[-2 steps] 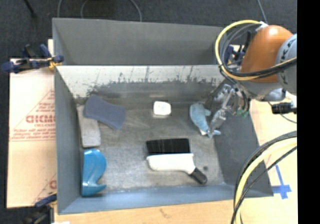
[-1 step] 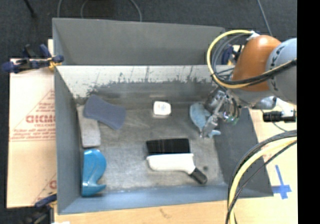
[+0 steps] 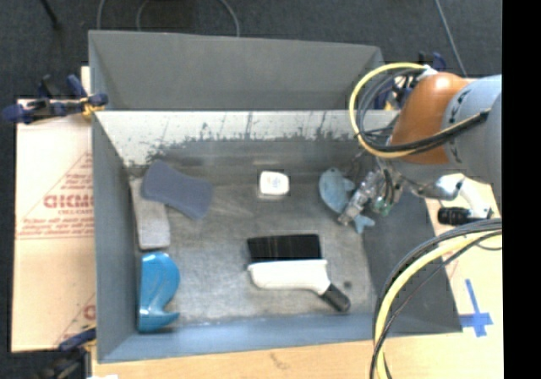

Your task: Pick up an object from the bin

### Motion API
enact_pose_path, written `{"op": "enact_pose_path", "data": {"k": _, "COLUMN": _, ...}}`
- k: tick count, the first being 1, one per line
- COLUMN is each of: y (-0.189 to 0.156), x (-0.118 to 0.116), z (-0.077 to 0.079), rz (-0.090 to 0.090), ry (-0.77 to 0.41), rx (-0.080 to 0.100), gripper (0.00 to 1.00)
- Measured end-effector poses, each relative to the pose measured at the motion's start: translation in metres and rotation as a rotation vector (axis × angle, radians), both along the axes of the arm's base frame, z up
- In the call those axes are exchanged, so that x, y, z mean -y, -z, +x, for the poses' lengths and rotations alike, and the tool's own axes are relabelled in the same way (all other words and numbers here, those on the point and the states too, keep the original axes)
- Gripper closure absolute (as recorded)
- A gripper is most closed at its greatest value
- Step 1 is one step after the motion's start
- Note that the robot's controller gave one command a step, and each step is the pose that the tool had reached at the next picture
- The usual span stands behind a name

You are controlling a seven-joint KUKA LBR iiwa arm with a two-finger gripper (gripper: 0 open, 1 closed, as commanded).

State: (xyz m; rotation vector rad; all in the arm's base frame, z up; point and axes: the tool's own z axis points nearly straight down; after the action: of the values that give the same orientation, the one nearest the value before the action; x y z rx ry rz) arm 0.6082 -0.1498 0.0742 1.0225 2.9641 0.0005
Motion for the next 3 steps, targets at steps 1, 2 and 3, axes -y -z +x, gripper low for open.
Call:
{"op": "enact_pose_path", "data": {"k": 1, "y": 0.0000, "x": 0.0000, "z": 0.0000, "rz": 0.000, "ry": 0.000, "rx": 0.000, "gripper": 1.00}}
{"op": "enact_pose_path", "data": {"k": 2, "y": -0.0014, "x": 0.0000, "z": 0.0000, "rz": -0.001, "ry": -0.001, "rx": 0.000, "gripper": 1.00}}
{"op": "enact_pose_path", "data": {"k": 3, "y": -0.0067, "x": 0.0002, "z": -0.0011, "rz": 0.000, "ry": -0.002, "rx": -0.003, "gripper": 1.00}}
